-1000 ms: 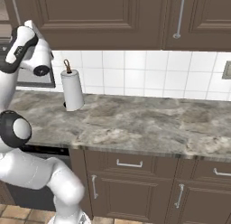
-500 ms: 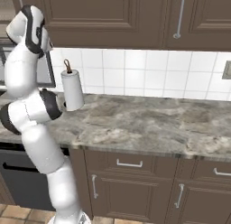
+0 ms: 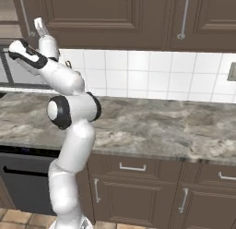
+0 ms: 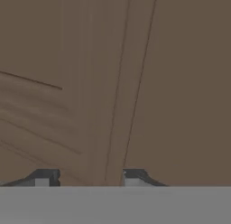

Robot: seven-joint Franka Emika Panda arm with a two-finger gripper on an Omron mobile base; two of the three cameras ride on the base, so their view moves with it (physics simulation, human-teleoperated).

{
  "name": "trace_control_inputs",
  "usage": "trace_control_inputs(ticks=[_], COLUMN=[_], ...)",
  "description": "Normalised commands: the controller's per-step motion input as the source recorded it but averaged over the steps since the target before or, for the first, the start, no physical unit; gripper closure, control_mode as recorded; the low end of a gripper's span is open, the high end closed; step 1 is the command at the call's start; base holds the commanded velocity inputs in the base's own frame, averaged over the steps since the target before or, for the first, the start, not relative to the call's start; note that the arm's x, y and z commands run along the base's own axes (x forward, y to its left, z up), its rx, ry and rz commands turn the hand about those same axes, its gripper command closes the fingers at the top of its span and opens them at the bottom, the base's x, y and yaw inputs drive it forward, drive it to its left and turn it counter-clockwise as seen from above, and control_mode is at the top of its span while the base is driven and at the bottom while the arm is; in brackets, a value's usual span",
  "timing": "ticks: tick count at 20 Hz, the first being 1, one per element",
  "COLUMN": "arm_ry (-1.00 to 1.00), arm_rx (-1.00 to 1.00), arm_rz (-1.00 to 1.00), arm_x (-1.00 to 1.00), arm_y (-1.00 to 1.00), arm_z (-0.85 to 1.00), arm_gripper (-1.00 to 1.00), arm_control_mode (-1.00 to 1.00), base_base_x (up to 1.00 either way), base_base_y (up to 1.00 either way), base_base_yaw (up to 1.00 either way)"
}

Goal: Open the cabinet and move the ladle to the pot. Then close the cabinet.

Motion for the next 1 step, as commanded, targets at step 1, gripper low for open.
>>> trace_control_inputs(ticks=[1], arm_ry=[0.00], arm_rx=[0.00], arm_rz=[-0.04], arm_x=[0.00], arm_y=[0.11], arm_z=[0.00], arm_gripper=[-1.00], arm_control_mode=[-1.00], base_base_x=[0.00], base_base_y=[0.00], base_base_yaw=[0.00])
